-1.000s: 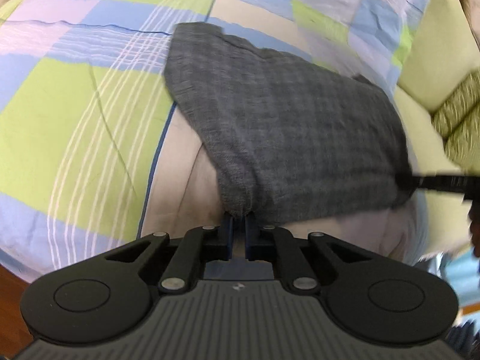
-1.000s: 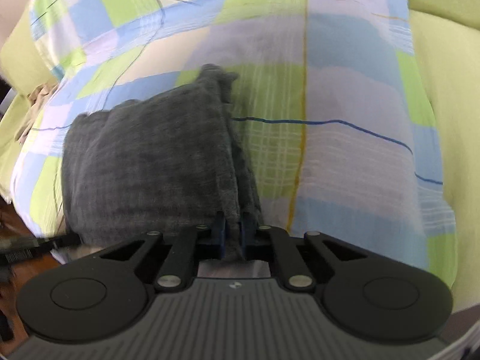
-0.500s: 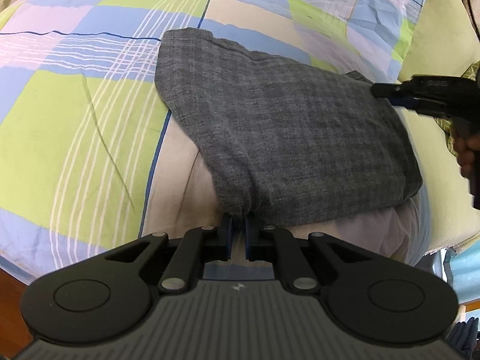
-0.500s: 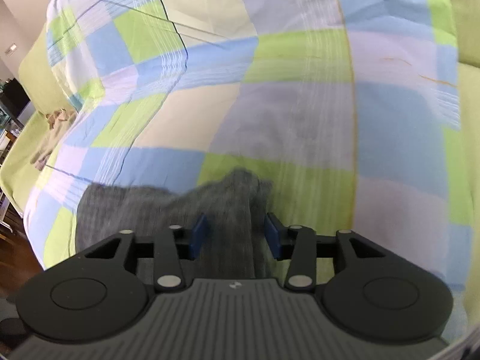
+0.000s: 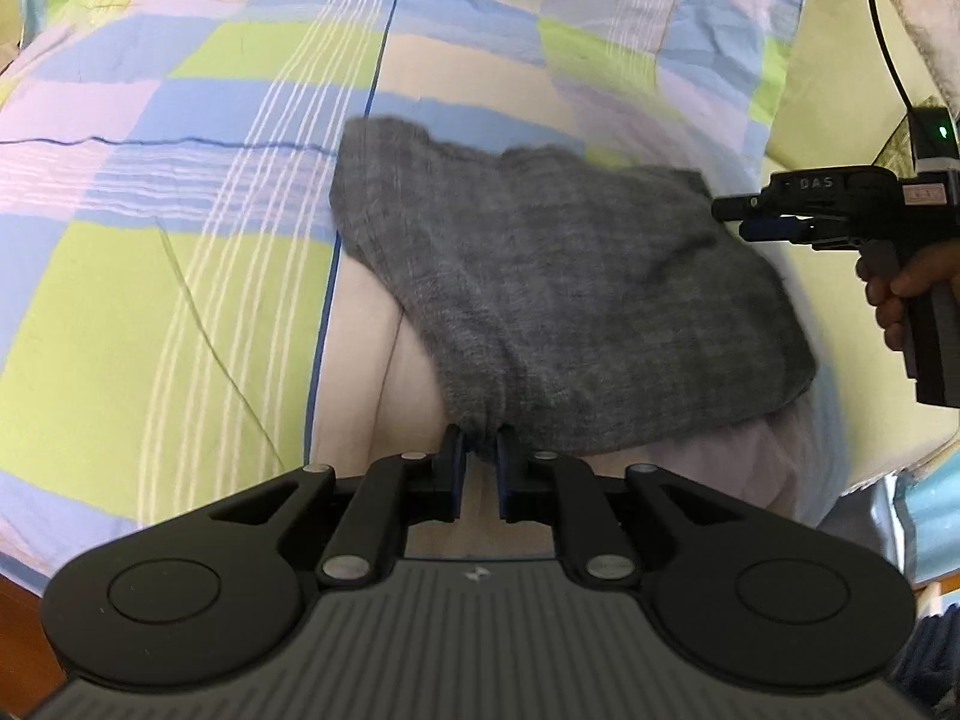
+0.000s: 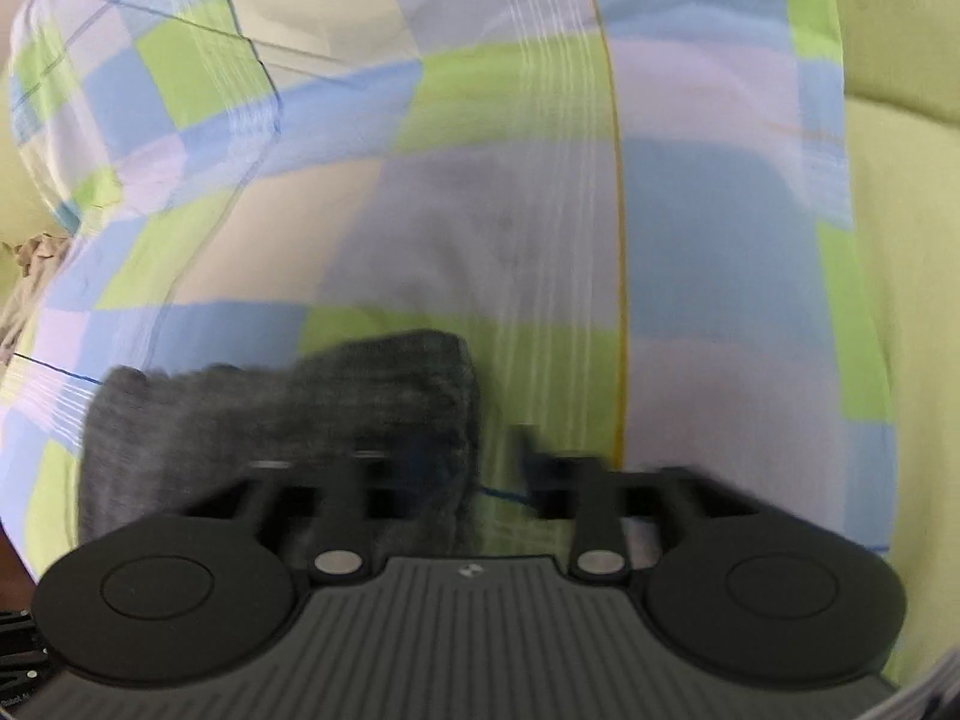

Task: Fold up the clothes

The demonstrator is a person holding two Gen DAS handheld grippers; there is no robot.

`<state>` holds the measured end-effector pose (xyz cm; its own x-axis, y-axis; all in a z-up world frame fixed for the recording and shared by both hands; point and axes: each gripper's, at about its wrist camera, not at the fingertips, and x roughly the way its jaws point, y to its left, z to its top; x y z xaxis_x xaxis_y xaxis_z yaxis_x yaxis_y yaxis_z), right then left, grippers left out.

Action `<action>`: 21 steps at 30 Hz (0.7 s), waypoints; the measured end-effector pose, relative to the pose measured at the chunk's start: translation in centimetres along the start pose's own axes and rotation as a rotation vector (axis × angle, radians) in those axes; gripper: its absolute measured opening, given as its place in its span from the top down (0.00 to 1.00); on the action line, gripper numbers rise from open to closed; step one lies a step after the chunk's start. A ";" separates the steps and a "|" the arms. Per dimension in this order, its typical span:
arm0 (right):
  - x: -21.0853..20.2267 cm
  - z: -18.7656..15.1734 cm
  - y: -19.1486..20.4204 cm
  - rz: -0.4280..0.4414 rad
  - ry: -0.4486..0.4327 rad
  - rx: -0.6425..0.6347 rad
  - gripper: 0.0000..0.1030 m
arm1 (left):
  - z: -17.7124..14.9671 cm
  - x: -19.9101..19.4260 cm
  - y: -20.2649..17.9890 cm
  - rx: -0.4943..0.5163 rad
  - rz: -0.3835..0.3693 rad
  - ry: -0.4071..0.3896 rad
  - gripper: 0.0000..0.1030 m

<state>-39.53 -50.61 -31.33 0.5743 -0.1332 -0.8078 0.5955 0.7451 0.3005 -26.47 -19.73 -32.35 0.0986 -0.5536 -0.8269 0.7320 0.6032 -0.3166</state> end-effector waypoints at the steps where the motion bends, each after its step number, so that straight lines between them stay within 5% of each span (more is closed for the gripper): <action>1: 0.0 0.2 0.0 0.014 0.001 0.005 0.53 | 0.1 0.1 0.2 -0.020 -0.007 -0.001 0.85; 5: 1.5 0.8 -0.1 0.034 0.024 0.044 0.47 | 0.4 0.5 1.9 -0.171 -0.090 -0.005 0.82; 7: 2.5 1.0 -0.4 0.045 0.030 0.079 0.48 | 0.1 0.1 2.9 -0.224 -0.152 -0.007 0.73; 10: 3.2 1.0 -0.8 0.055 0.031 0.101 0.65 | -0.1 -0.7 4.2 -0.292 -0.186 -0.044 0.72; 14: 3.7 0.8 -0.9 0.061 0.030 0.090 0.72 | 0.1 -0.7 5.7 -0.408 -0.207 -0.096 0.72; 17: 3.6 0.9 -0.6 0.063 0.015 0.052 0.89 | 0.2 0.3 5.3 -0.396 -0.187 -0.061 0.77; 21: 3.3 1.1 -0.3 0.069 0.012 0.017 0.91 | -0.1 1.1 4.2 -0.374 -0.185 -0.027 0.79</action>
<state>-37.16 -51.99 -33.51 0.6076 -0.0739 -0.7908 0.5643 0.7409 0.3643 -23.35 -17.70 -34.69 0.0103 -0.6840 -0.7294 0.4444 0.6566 -0.6094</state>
